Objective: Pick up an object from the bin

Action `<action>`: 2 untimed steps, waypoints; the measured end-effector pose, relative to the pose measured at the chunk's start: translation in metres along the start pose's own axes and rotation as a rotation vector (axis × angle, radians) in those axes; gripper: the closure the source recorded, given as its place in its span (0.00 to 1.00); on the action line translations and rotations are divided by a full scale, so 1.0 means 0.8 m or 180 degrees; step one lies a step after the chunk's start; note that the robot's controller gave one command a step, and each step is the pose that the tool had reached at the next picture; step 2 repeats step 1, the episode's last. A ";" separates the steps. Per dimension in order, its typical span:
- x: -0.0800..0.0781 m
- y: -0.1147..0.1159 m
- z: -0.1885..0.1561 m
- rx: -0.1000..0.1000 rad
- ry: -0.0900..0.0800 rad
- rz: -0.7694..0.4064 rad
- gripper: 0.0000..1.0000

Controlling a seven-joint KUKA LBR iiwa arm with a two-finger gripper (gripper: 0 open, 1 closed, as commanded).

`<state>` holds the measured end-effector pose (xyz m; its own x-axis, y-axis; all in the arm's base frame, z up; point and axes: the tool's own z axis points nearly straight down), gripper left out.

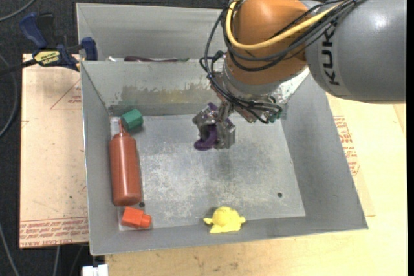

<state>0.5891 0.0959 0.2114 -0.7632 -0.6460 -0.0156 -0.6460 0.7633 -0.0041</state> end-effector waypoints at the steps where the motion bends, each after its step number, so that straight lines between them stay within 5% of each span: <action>1: 0.008 -0.044 -0.031 0.0003 -0.0017 -0.0635 1.00; 2: 0.008 -0.044 -0.031 0.0003 -0.0017 -0.0635 1.00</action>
Offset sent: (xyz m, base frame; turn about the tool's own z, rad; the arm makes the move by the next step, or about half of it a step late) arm 0.0000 0.0000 0.0000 0.0000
